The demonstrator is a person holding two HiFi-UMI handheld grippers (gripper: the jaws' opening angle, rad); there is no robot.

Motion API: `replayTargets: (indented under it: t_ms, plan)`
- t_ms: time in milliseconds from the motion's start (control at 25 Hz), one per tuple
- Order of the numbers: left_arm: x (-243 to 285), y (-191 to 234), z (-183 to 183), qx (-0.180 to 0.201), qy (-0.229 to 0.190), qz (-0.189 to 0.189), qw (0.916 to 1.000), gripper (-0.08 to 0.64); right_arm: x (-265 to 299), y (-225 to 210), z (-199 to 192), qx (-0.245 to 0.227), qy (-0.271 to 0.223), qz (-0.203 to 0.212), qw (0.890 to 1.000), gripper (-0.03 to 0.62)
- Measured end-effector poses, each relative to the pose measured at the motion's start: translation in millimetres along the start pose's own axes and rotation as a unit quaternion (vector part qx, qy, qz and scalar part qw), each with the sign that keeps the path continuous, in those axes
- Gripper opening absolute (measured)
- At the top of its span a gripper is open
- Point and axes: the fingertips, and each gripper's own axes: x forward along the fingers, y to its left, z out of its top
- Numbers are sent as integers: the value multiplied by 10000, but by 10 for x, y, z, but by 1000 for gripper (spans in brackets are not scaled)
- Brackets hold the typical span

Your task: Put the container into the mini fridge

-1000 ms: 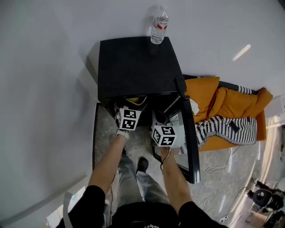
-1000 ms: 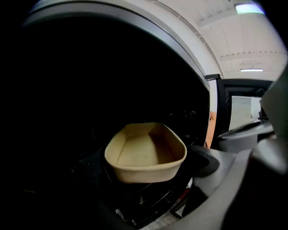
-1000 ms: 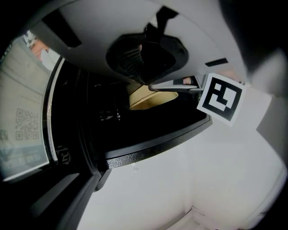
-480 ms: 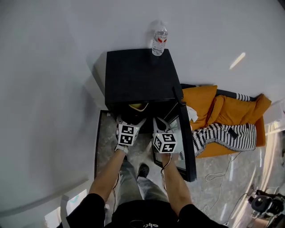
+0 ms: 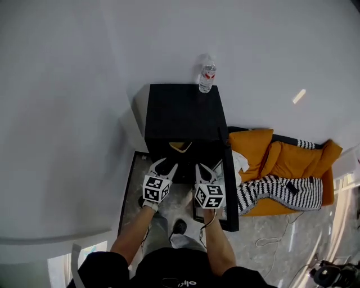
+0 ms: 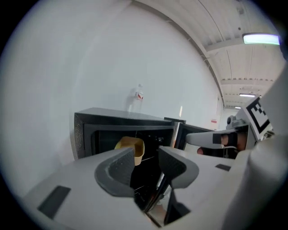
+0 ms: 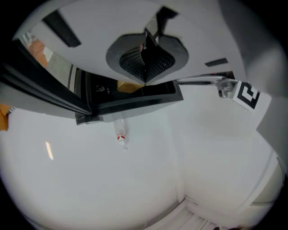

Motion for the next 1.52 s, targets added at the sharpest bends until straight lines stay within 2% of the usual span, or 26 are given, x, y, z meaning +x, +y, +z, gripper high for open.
replayTargets:
  t_ms: [160,360,480,760,1240,1520]
  plan:
    - [-246,-110,225,-150,-239,46,9996,77,-197,179,173,-2,-103,185,9998,0]
    - [-497,-179,509,-254,-473,143,9985,11,-344,345,359,-258,-153,317,9990,0]
    - [-586,-174,582,-345,-521,146,9979,8,-356,432,466,-514,-185,391,9977,0]
    - [-784,-235,625,-459,-539,145,9974,8,-457,570,552,-656,-188,535,9962,0]
    - [-979,-328,722,-401,-764,117,9962,8,-537,607,494,-774,-119,656,9948,0]
    - [-993,-410,655,-363,-674,118,9970,8,-582,591,527,-742,-180,668,9948,0]
